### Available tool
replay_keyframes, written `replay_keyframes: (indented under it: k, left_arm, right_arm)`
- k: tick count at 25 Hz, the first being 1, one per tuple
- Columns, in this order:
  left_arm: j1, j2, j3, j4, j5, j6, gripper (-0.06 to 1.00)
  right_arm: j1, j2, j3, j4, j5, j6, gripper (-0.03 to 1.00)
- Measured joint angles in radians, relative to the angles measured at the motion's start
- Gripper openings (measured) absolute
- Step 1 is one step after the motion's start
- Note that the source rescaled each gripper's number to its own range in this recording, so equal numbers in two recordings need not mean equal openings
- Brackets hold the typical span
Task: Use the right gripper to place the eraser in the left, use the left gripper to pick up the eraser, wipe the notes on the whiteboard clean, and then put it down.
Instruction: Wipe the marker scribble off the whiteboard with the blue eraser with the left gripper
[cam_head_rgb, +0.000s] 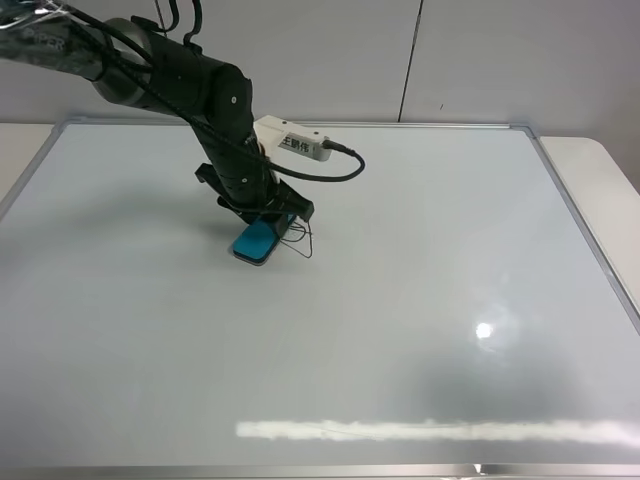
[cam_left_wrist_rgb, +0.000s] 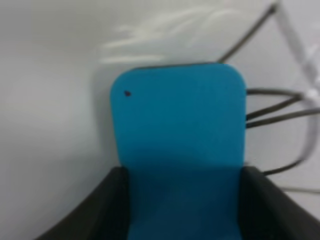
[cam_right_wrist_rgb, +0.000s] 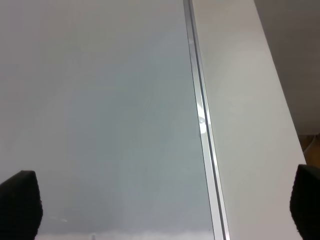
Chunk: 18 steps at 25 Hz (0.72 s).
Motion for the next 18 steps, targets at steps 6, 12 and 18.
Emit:
replay_keyframes:
  k: [6,12,18]
  left_arm:
    - [-0.111,0.013,-0.003,-0.084,-0.052,0.001,0.00]
    - [-0.162,0.019,-0.003,-0.122,-0.089,-0.004,0.00]
    - [-0.070,0.019,-0.003,-0.055,-0.086,0.000,0.00]
  right_arm:
    - [0.000,0.000,0.000,0.000,0.000,0.000,1.00]
    - [0.000,0.000,0.000,0.000,0.000,0.000,1.00]
    - [0.000,0.000,0.000,0.000,0.000,0.000,1.00]
